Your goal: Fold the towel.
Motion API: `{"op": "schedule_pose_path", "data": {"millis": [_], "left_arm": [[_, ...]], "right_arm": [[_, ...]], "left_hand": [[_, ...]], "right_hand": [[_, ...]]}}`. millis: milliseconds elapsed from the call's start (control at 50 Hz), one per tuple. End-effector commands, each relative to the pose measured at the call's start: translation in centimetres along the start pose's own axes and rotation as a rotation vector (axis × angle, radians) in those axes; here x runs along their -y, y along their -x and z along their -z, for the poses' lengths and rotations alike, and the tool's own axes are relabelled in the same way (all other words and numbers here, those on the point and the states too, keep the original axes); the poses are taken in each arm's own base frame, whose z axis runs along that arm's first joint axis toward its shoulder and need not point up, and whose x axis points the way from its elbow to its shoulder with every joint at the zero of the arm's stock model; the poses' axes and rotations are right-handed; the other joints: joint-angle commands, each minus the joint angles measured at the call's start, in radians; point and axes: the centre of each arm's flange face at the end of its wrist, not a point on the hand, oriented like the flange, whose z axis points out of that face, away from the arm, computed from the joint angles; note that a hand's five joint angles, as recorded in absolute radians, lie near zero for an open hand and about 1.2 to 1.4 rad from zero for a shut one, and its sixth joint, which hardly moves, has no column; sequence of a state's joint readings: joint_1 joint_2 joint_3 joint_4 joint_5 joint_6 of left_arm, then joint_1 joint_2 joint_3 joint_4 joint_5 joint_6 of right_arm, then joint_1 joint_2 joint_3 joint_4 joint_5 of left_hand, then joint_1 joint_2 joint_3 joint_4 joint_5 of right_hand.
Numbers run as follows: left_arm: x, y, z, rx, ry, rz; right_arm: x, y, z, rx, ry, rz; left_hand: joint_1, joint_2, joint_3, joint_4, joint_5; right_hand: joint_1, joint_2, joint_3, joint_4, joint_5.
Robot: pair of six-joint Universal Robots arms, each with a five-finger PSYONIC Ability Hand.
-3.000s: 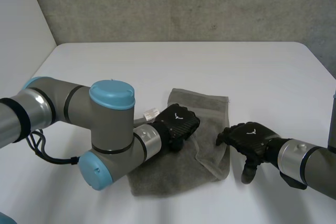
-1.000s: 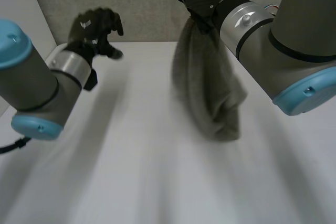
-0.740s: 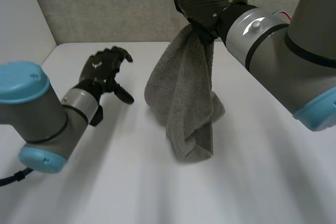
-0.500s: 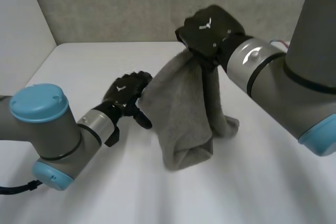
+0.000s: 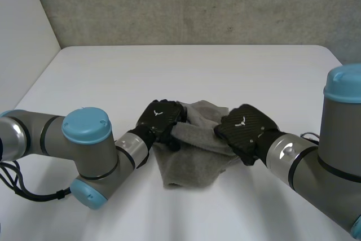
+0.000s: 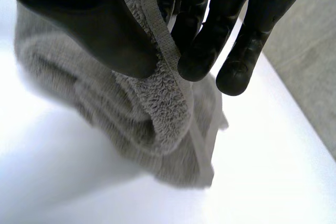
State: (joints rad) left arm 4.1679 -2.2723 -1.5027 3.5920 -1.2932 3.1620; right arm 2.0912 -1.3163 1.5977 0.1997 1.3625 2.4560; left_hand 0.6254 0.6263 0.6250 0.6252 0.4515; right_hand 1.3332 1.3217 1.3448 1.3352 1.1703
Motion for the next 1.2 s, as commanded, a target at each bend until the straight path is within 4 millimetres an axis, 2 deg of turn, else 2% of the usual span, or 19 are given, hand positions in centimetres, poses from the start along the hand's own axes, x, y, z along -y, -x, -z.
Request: {"op": "schedule_pose_path", "data": {"millis": [20, 180, 580, 640, 680, 800, 860, 900, 920, 940, 960, 980, 1000, 1040, 1060, 1080, 1100, 1140, 1200], "left_arm": [[0.1, -0.3, 1.0, -0.003, 0.060, -0.001], [0.6, -0.3, 2.5, 0.002, 0.132, -0.025], [1.3, 0.9, 2.4, 0.027, 0.114, -0.119], [1.1, 1.0, 2.2, 0.025, 0.117, -0.120], [1.2, 1.1, 1.8, 0.026, 0.115, -0.120], [2.4, 1.4, 0.9, 0.028, 0.074, -0.133], [4.8, 1.8, 0.1, 0.037, 0.009, -0.153], [8.3, 2.5, -0.9, 0.056, -0.082, -0.195], [10.6, 3.0, -1.3, 0.072, -0.139, -0.231], [10.7, 3.0, -1.3, 0.072, -0.139, -0.231], [13.3, 3.6, -1.6, 0.096, -0.212, -0.279], [15.8, 4.2, -1.8, 0.133, -0.283, -0.326], [15.9, 4.2, -1.8, 0.133, -0.283, -0.327], [20.6, 5.2, -2.0, 0.230, -0.432, -0.403], [20.7, 5.2, -2.0, 0.230, -0.433, -0.403], [23.4, 5.6, -1.8, 0.295, -0.536, -0.434], [23.5, 5.6, -1.8, 0.296, -0.537, -0.434], [27.3, 6.4, -1.2, 0.402, -0.705, -0.447], [29.3, 6.6, -0.3, 0.461, -0.809, -0.447]], "right_arm": [[-2.5, 0.2, -2.6, -0.035, 0.011, 0.007], [-4.6, -0.2, -4.4, -0.046, 0.059, -0.009], [-5.9, 0.0, -3.9, -0.020, 0.120, -0.035], [-5.9, -0.2, -3.9, -0.023, 0.119, -0.035], [-5.6, -0.4, -4.0, -0.030, 0.109, -0.031], [-4.4, -1.3, -4.5, -0.052, 0.066, -0.015], [-2.4, -2.7, -4.9, -0.093, -0.012, 0.003], [0.7, -5.5, -5.5, -0.188, -0.145, 0.049], [0.8, -5.6, -5.5, -0.188, -0.146, 0.049], [3.0, -7.5, -5.7, -0.257, -0.253, 0.077], [3.0, -7.5, -5.7, -0.258, -0.254, 0.077], [5.9, -10.3, -5.8, -0.369, -0.397, 0.126], [7.7, -11.8, -5.7, -0.440, -0.490, 0.158], [9.7, -13.4, -5.5, -0.536, -0.603, 0.200], [11.6, -14.9, -5.0, -0.640, -0.714, 0.243], [11.6, -14.9, -5.0, -0.641, -0.715, 0.243], [13.1, -16.2, -4.4, -0.742, -0.809, 0.269], [14.4, -17.3, -3.7, -0.833, -0.882, 0.280], [15.2, -18.6, -3.1, -0.946, -0.900, 0.250]], "left_hand": [[-0.010, -0.011, -0.009, -0.009, -0.010], [-0.036, -0.037, -0.036, -0.036, -0.037], [-0.030, -0.031, -0.030, -0.030, -0.031], [0.319, 0.318, 0.319, 0.319, 0.318], [0.769, 0.768, 0.769, 0.769, 0.768], [0.771, 0.770, 0.771, 0.771, 0.770], [0.771, 0.770, 0.771, 0.771, 0.770], [0.771, 0.770, 0.771, 0.771, 0.770], [0.771, 0.770, 0.771, 0.771, 0.770], [0.771, 0.770, 0.771, 0.771, 0.770], [0.771, 0.770, 0.771, 0.771, 0.770], [0.771, 0.770, 0.771, 0.771, 0.770], [0.771, 0.770, 0.771, 0.771, 0.770], [0.771, 0.770, 0.771, 0.771, 0.770], [0.771, 0.770, 0.771, 0.771, 0.770], [0.771, 0.770, 0.771, 0.771, 0.770], [0.771, 0.770, 0.771, 0.771, 0.770], [0.771, 0.770, 0.771, 0.771, 0.770], [0.771, 0.770, 0.771, 0.771, 0.770]], "right_hand": [[0.063, 0.075, 0.051, 0.061, 0.051], [0.063, 0.075, 0.051, 0.061, 0.051], [0.063, 0.075, 0.051, 0.061, 0.051], [0.063, 0.075, 0.051, 0.061, 0.051], [0.063, 0.075, 0.051, 0.061, 0.051], [0.063, 0.075, 0.051, 0.061, 0.051], [0.063, 0.075, 0.051, 0.061, 0.051], [0.063, 0.075, 0.051, 0.061, 0.051], [0.063, 0.075, 0.051, 0.061, 0.051], [0.063, 0.075, 0.051, 0.061, 0.051], [0.063, 0.075, 0.051, 0.061, 0.051], [0.063, 0.075, 0.051, 0.061, 0.051], [0.063, 0.075, 0.051, 0.061, 0.051], [0.063, 0.075, 0.051, 0.061, 0.051], [0.063, 0.075, 0.051, 0.061, 0.051], [0.063, 0.075, 0.051, 0.061, 0.051], [0.063, 0.075, 0.051, 0.061, 0.051], [0.063, 0.075, 0.051, 0.061, 0.051], [0.063, 0.075, 0.051, 0.061, 0.051]]}}
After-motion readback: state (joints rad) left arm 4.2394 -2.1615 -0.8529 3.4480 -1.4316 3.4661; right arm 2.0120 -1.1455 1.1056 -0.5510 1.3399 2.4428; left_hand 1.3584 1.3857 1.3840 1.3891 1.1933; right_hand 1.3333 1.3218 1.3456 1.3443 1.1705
